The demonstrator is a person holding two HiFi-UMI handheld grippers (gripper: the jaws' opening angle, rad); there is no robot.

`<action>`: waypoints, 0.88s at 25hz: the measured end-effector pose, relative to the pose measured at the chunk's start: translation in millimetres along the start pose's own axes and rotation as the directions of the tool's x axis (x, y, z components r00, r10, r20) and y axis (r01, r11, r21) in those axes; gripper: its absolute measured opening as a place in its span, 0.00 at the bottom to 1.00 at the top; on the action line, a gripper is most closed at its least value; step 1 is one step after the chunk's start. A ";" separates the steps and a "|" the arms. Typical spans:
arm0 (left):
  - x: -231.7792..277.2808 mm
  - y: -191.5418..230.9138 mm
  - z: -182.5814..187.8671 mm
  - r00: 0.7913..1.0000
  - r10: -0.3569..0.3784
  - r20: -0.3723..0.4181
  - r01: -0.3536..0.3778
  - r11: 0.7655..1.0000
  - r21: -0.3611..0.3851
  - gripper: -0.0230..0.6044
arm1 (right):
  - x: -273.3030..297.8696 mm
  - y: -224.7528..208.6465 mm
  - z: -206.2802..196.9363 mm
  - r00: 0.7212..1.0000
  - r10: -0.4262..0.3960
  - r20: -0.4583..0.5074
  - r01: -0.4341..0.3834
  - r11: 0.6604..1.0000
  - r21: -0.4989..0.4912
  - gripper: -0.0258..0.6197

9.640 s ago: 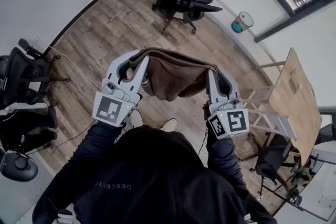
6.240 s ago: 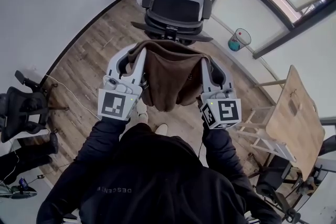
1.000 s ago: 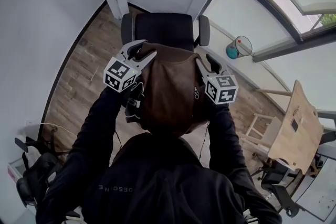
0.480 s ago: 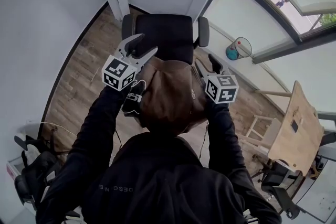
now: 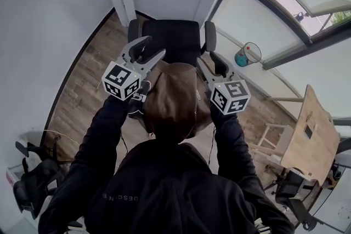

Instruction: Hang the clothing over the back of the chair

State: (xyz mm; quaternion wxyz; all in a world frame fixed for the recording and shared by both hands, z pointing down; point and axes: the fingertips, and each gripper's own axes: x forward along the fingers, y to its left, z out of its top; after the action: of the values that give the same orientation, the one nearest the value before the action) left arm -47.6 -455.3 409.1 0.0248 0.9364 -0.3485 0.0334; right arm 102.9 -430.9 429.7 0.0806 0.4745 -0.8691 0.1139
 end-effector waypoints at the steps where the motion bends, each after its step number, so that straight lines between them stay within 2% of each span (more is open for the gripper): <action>1: -1.8 -5.0 6.3 1.000 -0.004 0.009 0.004 1.000 0.005 0.45 | -4.0 7.5 8.4 0.999 0.020 0.025 -0.020 1.000 -0.009 0.35; 5: -7.5 -25.7 33.3 0.999 -0.026 0.041 0.025 1.000 0.018 0.41 | -20.8 33.2 39.9 0.989 0.095 0.110 -0.091 0.995 -0.040 0.33; 8: -13.0 -44.5 55.7 0.997 -0.043 0.065 0.041 0.998 0.038 0.35 | -36.1 47.7 58.4 0.979 0.130 0.158 -0.120 0.990 -0.071 0.29; 14: -32.5 -77.7 89.3 0.995 -0.044 0.091 0.036 0.995 0.093 0.15 | -70.7 68.6 82.1 0.957 0.152 0.248 -0.125 0.985 -0.121 0.09; 18: -41.1 -100.2 93.3 0.995 -0.059 0.081 0.051 0.994 0.098 0.07 | -83.1 78.9 81.3 0.950 0.193 0.247 -0.160 0.976 -0.145 0.05; 22: -49.1 -118.7 92.4 0.995 -0.037 0.089 0.027 0.993 0.114 0.07 | -95.8 84.7 73.7 0.952 0.207 0.227 -0.169 0.970 -0.176 0.05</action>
State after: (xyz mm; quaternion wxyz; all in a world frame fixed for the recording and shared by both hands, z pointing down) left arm -2.8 -340.1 310.3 -0.0434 0.9423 -0.3318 0.0097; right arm 80.5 -329.5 324.8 -0.0014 0.3921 -0.9199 -0.0055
